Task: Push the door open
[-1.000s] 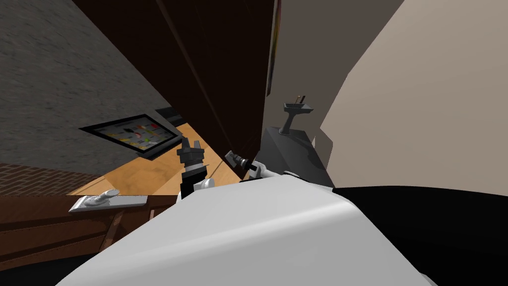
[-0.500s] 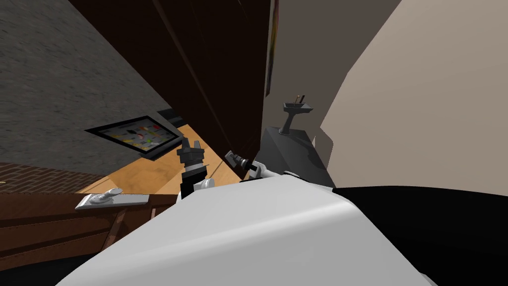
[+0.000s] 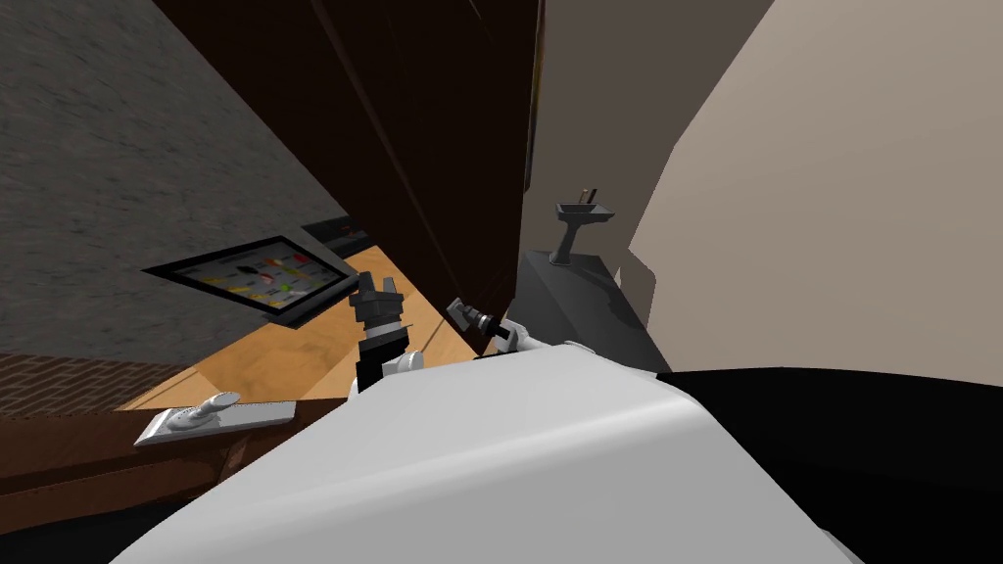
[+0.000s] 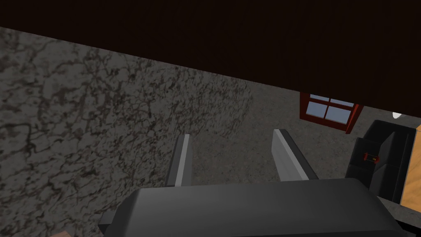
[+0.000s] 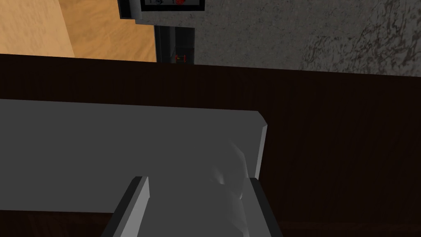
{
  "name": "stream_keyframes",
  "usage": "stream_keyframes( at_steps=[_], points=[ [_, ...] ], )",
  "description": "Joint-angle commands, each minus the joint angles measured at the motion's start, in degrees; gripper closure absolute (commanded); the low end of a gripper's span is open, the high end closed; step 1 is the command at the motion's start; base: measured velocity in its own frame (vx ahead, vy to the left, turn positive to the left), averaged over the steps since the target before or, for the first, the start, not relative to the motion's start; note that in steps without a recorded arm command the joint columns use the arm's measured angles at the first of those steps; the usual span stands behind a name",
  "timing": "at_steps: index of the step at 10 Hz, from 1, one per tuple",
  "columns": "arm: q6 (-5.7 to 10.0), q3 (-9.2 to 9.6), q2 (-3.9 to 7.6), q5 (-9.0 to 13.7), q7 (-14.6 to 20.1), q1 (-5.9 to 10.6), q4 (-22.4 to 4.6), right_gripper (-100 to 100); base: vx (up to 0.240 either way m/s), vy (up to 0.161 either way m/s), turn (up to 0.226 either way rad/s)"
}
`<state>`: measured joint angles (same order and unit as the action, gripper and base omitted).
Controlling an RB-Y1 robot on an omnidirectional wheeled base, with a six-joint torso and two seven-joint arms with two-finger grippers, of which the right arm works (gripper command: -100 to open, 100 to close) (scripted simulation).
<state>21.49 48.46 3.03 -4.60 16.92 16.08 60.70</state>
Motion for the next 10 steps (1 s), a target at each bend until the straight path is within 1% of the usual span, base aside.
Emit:
stream_keyframes(
  at_steps=[1, 3, 5, 9, 10],
  points=[
    [-0.27, -0.43, 0.18, -0.71, 0.00, -0.66, 0.60, 100, 0.086, 0.170, -0.089],
    [-0.70, -1.22, 0.50, -2.13, 0.14, -2.30, 1.96, 100, 0.097, 0.179, -0.115],
    [-1.20, -2.11, 0.69, -3.74, 0.30, -4.15, 3.49, 100, 0.111, 0.234, -0.161],
    [-2.27, -4.04, 0.57, -7.21, 0.64, -8.15, 6.81, 100, 0.110, 0.225, -0.139],
    [-2.41, -4.28, 0.50, -7.65, 0.68, -8.66, 7.23, 100, 0.100, 0.189, -0.110]
  ],
)
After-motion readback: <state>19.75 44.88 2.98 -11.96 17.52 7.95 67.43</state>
